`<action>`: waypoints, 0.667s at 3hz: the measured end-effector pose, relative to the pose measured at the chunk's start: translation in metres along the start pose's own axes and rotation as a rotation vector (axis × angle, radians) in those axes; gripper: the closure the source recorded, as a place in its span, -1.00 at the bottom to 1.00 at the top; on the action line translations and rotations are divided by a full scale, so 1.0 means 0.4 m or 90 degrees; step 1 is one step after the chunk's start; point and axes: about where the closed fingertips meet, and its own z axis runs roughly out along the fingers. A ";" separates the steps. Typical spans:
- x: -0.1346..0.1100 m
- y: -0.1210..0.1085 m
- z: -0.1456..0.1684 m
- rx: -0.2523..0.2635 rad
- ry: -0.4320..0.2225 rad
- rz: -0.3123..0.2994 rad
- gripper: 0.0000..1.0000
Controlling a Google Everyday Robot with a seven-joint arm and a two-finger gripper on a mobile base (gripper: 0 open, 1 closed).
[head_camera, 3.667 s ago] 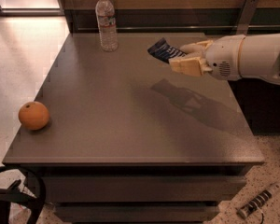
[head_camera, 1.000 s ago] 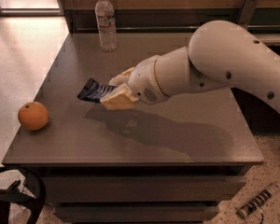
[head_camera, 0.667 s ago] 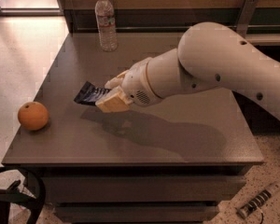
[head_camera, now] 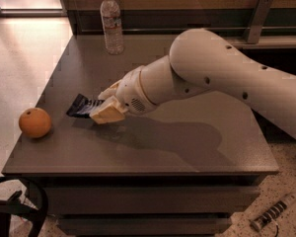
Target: Move rxbar blueberry near orange
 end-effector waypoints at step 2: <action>-0.006 0.007 0.000 0.000 0.002 -0.003 0.19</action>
Offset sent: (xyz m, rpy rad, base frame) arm -0.0013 0.0010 0.0008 -0.0016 -0.0017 0.0004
